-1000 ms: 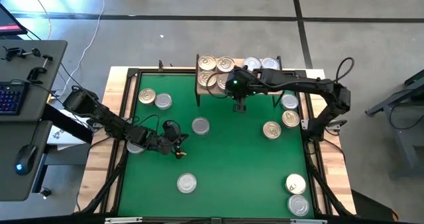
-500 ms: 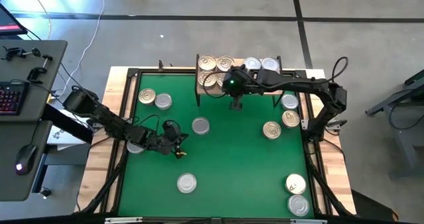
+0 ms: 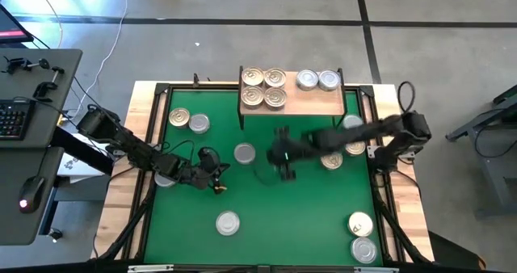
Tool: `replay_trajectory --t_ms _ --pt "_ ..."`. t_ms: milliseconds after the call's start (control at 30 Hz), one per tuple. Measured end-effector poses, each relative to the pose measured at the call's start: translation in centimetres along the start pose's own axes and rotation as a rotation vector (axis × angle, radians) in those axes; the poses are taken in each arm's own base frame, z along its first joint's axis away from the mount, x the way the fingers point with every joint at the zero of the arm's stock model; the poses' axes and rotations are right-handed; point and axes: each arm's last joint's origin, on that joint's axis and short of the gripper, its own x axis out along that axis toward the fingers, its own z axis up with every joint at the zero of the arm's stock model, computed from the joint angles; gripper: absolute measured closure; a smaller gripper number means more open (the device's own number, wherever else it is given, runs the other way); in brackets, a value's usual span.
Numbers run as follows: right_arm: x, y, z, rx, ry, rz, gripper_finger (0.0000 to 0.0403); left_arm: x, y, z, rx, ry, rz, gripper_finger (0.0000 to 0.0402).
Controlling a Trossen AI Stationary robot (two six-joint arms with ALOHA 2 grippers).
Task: Stack canned seafood by type on shelf
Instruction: Put the green tuna can on the shelf
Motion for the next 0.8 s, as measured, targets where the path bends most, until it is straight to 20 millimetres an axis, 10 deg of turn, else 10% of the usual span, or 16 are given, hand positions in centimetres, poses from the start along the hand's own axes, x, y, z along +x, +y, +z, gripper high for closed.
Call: replay_trajectory --t_ms 333,800 --pt "3.0 11.5 -6.2 0.256 -0.296 0.197 0.0403 0.0 -0.1 0.3 -0.019 -0.031 0.006 0.0401" --pt "4.3 11.2 -11.0 0.465 -0.395 0.160 0.0403 2.1 1.1 3.5 -0.024 -0.090 -0.008 0.0402"
